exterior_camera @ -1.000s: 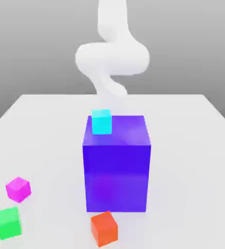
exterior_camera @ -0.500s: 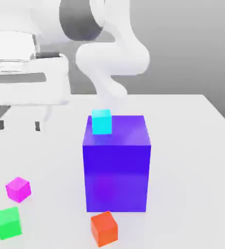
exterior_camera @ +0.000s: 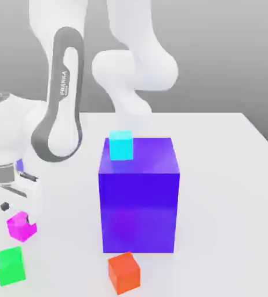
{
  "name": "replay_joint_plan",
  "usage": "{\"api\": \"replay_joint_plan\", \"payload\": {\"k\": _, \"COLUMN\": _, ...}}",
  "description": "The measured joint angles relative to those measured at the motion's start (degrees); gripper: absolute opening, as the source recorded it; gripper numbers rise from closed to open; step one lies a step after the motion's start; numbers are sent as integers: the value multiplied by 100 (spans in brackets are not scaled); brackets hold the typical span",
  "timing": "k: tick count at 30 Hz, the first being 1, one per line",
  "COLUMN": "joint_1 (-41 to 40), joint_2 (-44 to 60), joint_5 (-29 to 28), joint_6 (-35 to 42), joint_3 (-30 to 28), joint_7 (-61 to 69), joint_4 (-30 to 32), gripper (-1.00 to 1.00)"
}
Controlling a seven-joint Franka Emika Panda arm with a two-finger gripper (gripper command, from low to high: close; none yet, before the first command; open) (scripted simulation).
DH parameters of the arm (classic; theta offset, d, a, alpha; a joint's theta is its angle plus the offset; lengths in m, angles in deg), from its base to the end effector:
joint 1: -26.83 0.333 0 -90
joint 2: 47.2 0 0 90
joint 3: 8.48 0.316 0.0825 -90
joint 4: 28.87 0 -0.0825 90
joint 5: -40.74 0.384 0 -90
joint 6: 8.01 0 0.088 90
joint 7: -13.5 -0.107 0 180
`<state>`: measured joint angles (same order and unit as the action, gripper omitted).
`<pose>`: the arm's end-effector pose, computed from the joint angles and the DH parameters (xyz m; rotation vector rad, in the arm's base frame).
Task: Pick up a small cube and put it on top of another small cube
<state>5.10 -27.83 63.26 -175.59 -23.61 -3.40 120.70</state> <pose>0.3156 -0.2803 0.1401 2.4896 -1.9093 0.0052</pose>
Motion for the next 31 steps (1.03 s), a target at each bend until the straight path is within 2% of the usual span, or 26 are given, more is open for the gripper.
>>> {"api": "replay_joint_plan", "payload": {"k": 1, "joint_1": -158, "joint_2": 152, "joint_5": 137, "joint_6": -117, "joint_3": 188, "joint_7": 105, "joint_4": -37, "gripper": -100}}
{"api": "replay_joint_plan", "payload": {"k": 8, "joint_1": -198, "joint_2": 182, "joint_5": 150, "joint_6": -135, "joint_3": 232, "joint_7": 114, "joint_4": -45, "gripper": -100}}
{"api": "replay_joint_plan", "payload": {"k": 15, "joint_1": 404, "joint_2": -898, "joint_5": -1081, "joint_6": 632, "joint_3": -635, "joint_7": -821, "joint_4": 232, "gripper": -100}}
{"api": "replay_joint_plan", "payload": {"k": 23, "joint_1": 974, "joint_2": -779, "joint_5": -1494, "joint_6": 1929, "joint_3": -429, "joint_7": -1537, "joint_4": -1201, "gripper": -100}}
{"api": "replay_joint_plan", "payload": {"k": 27, "joint_1": 858, "joint_2": -100, "joint_5": -1120, "joint_6": 1508, "joint_3": -141, "joint_7": -1320, "joint_4": -1429, "gripper": -100}}
{"api": "replay_joint_plan", "payload": {"k": 28, "joint_1": 802, "joint_2": 67, "joint_5": -1019, "joint_6": 1365, "joint_3": -63, "joint_7": -1250, "joint_4": -1447, "gripper": 100}}
{"api": "replay_joint_plan", "payload": {"k": 31, "joint_1": 802, "joint_2": 67, "joint_5": -1019, "joint_6": 1365, "joint_3": -63, "joint_7": -1250, "joint_4": -1447, "gripper": 100}}
